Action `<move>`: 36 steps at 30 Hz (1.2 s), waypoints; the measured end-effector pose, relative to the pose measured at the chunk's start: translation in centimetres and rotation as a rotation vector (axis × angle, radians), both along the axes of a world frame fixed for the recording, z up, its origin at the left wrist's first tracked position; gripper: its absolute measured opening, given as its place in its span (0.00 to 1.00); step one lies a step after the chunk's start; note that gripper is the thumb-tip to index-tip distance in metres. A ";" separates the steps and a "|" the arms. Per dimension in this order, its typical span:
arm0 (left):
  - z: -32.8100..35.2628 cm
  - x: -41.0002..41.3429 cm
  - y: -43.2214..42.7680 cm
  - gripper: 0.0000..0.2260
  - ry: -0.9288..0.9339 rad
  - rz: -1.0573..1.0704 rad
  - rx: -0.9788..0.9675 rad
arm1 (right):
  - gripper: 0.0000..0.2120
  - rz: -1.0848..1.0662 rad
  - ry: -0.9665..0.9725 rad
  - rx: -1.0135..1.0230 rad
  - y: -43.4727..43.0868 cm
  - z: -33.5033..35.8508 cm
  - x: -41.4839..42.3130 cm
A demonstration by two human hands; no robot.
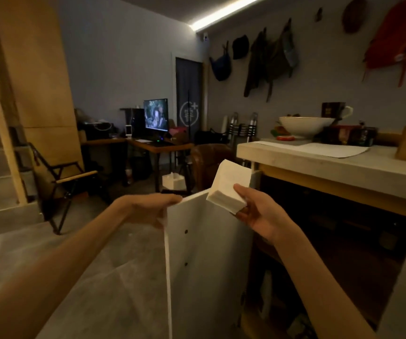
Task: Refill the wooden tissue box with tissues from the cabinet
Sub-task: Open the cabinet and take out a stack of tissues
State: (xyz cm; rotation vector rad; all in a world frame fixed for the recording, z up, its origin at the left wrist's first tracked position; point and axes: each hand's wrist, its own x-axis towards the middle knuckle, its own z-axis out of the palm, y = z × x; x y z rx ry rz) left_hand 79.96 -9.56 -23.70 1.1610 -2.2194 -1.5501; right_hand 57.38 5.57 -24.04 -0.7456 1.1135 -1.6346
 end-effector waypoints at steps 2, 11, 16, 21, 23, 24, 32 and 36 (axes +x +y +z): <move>-1.7 -1.3 3.2 0.13 0.074 -0.105 0.046 | 0.14 -0.054 -0.028 -0.004 2.5 0.1 -1.5; -10.7 -19.3 18.3 0.25 0.375 -0.233 0.002 | 0.21 -0.445 -0.067 -0.114 21.1 -1.8 -9.0; -8.9 -31.1 22.5 0.43 0.279 -0.162 -0.079 | 0.23 -0.612 -0.093 -0.204 26.9 -4.5 -9.8; -7.2 -35.5 23.8 0.40 0.195 -0.012 -0.127 | 0.20 -0.936 -0.220 -0.142 24.0 -6.9 -12.6; -7.0 -36.6 23.5 0.39 0.181 -0.022 -0.090 | 0.20 -1.045 -0.305 -0.165 22.5 -7.6 -13.5; -7.2 -37.4 23.1 0.39 0.193 -0.017 -0.087 | 0.20 -1.064 -0.348 -0.182 21.9 -7.9 -13.9; -10.2 -42.0 22.1 0.34 0.223 0.075 -0.094 | 0.19 -1.100 -0.397 -0.287 21.4 -11.1 -15.1; -8.4 -42.0 22.3 0.33 0.121 0.067 -0.135 | 0.17 -1.117 -0.524 -0.277 19.3 -9.3 -13.9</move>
